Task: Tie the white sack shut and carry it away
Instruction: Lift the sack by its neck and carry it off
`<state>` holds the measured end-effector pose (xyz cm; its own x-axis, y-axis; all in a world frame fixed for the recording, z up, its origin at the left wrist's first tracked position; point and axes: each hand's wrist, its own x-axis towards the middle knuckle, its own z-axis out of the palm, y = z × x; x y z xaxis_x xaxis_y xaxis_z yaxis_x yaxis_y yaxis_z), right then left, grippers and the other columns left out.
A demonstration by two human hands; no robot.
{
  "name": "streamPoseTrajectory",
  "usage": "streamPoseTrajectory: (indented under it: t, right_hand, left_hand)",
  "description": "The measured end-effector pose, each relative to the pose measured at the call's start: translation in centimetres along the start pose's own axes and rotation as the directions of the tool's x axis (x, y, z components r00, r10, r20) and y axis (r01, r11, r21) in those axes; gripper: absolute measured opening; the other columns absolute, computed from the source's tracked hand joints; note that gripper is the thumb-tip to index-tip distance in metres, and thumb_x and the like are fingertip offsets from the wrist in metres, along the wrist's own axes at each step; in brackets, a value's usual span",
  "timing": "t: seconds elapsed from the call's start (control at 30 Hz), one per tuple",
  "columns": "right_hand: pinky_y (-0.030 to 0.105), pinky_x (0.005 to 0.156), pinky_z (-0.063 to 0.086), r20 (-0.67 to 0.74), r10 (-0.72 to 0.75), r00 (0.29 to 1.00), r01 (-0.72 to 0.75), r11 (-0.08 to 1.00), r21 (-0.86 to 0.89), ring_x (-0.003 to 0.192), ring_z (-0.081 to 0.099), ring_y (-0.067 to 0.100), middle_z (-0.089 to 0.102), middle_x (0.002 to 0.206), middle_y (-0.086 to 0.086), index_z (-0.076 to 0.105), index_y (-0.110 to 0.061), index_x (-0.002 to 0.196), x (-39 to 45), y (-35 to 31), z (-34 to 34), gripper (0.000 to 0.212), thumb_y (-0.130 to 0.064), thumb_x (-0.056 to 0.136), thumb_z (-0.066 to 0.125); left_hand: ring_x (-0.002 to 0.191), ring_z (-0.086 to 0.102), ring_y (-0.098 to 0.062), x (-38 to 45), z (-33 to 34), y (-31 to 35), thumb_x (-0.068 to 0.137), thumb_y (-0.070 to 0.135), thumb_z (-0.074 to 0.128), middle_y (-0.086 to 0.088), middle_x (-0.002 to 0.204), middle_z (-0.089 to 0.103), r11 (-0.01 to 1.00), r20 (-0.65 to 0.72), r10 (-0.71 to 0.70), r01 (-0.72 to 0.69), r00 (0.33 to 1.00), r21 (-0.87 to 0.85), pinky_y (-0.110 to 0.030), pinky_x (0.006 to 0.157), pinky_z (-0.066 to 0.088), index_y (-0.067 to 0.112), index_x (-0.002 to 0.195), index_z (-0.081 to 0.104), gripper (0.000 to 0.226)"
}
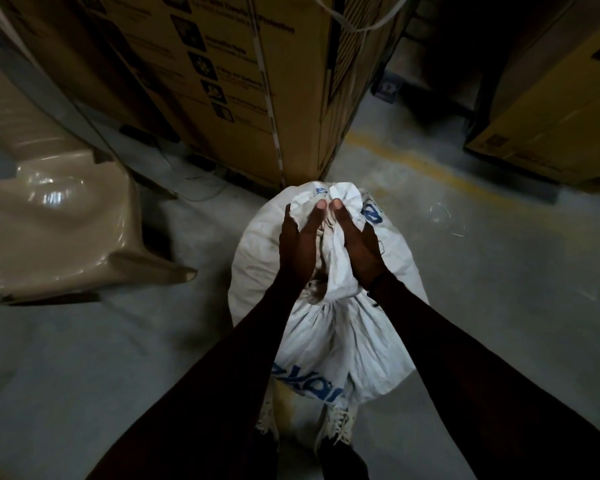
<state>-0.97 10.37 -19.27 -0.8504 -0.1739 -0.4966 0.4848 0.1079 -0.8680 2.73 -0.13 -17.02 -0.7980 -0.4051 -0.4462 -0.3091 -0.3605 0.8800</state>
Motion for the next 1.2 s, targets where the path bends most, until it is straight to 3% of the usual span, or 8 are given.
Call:
streamPoseTrajectory:
  t: [0.13,0.2,0.43,0.63,0.8,1.0,1.13,1.2]
  right_hand:
    - [0.042,0.114,0.051,-0.103,-0.034,0.994,0.041,0.997,0.068,0.118,0.073,0.004,0.08,0.119,-0.013,0.078,-0.038,0.119,-1.4,0.2,0.8,0.057,-0.078,0.079,0.074]
    - [0.038,0.109,0.053,-0.132,-0.033,0.991,0.047,0.994,0.1,0.114,0.074,0.003,0.082,0.114,-0.011,0.08,-0.035,0.114,-2.5,0.1,1.3,0.056,-0.077,0.076,0.076]
    - [0.041,0.108,0.056,-0.164,0.068,0.984,-0.049,0.992,0.113,0.104,0.078,0.007,0.084,0.102,-0.009,0.084,-0.029,0.103,-5.9,-2.2,1.4,0.054,-0.073,0.072,0.079]
    - [0.039,0.104,0.06,-0.27,0.147,0.952,-0.109,0.983,0.148,0.1,0.079,0.01,0.084,0.099,-0.009,0.083,-0.026,0.103,-10.4,-5.0,0.2,0.058,-0.072,0.068,0.082]
    - [0.035,0.096,0.062,-0.333,0.177,0.926,-0.129,0.978,0.162,0.094,0.079,0.009,0.084,0.093,-0.009,0.084,-0.029,0.097,-14.3,-7.3,-2.1,0.081,-0.092,0.047,0.078]
    - [0.027,0.089,0.058,-0.408,0.119,0.905,-0.057,0.985,0.162,0.092,0.079,0.004,0.084,0.094,-0.013,0.083,-0.033,0.1,-19.3,-12.2,-3.5,0.062,-0.083,0.064,0.077]
    - [0.02,0.079,0.056,-0.452,0.063,0.89,0.004,0.989,0.145,0.085,0.078,-0.002,0.083,0.089,-0.014,0.083,-0.032,0.092,-23.7,-15.9,-3.4,0.054,-0.079,0.068,0.076]
    - [0.025,0.084,0.059,-0.464,0.067,0.883,0.002,0.989,0.145,0.089,0.079,0.004,0.084,0.092,-0.009,0.082,-0.029,0.096,-26.0,-17.7,-3.3,0.062,-0.083,0.065,0.075]
  left_hand:
    - [0.124,0.067,-0.018,-1.9,-0.4,0.1,0.086,0.049,0.076,-0.005,0.129,0.072,0.991,-0.031,0.01,-0.006,0.999,0.136,-0.041,0.112,0.049,0.012,0.141,0.057,0.068]
    - [0.113,0.071,-0.008,-2.9,-0.2,0.3,0.089,0.044,0.075,0.002,0.117,0.077,0.981,-0.12,0.076,-0.053,0.99,0.185,-0.029,0.102,0.053,0.015,0.129,0.067,0.05]
    - [0.108,0.075,-0.02,-5.2,0.8,2.3,0.092,0.026,0.077,-0.011,0.11,0.079,0.999,-0.268,-0.027,0.034,0.963,0.023,-0.043,0.105,0.055,0.003,0.11,0.077,0.029]
    - [0.102,0.077,-0.016,-8.1,1.6,4.0,0.09,0.028,0.079,-0.008,0.104,0.081,0.996,-0.188,-0.086,0.09,0.978,0.012,-0.042,0.102,0.058,0.006,0.105,0.08,0.027]
    - [0.1,0.078,-0.015,-11.5,3.8,6.3,0.084,0.035,0.081,-0.003,0.101,0.082,0.994,-0.071,-0.111,0.112,0.991,0.011,-0.045,0.101,0.059,0.012,0.102,0.081,0.029]
    - [0.098,0.078,-0.011,-15.5,5.6,10.8,0.074,0.054,0.082,0.004,0.1,0.082,0.997,0.043,-0.023,0.02,0.999,0.075,-0.045,0.1,0.059,0.024,0.1,0.08,0.039]
    - [0.104,0.077,-0.024,-19.0,5.7,15.1,0.077,0.042,0.084,-0.007,0.104,0.081,0.998,0.112,0.046,-0.05,0.993,0.036,-0.051,0.102,0.057,0.026,0.095,0.078,0.025]
    - [0.102,0.078,-0.018,-21.2,5.7,17.0,0.078,0.043,0.083,-0.001,0.102,0.082,0.995,0.121,0.075,-0.082,0.99,0.049,-0.041,0.097,0.06,0.024,0.095,0.08,0.026]
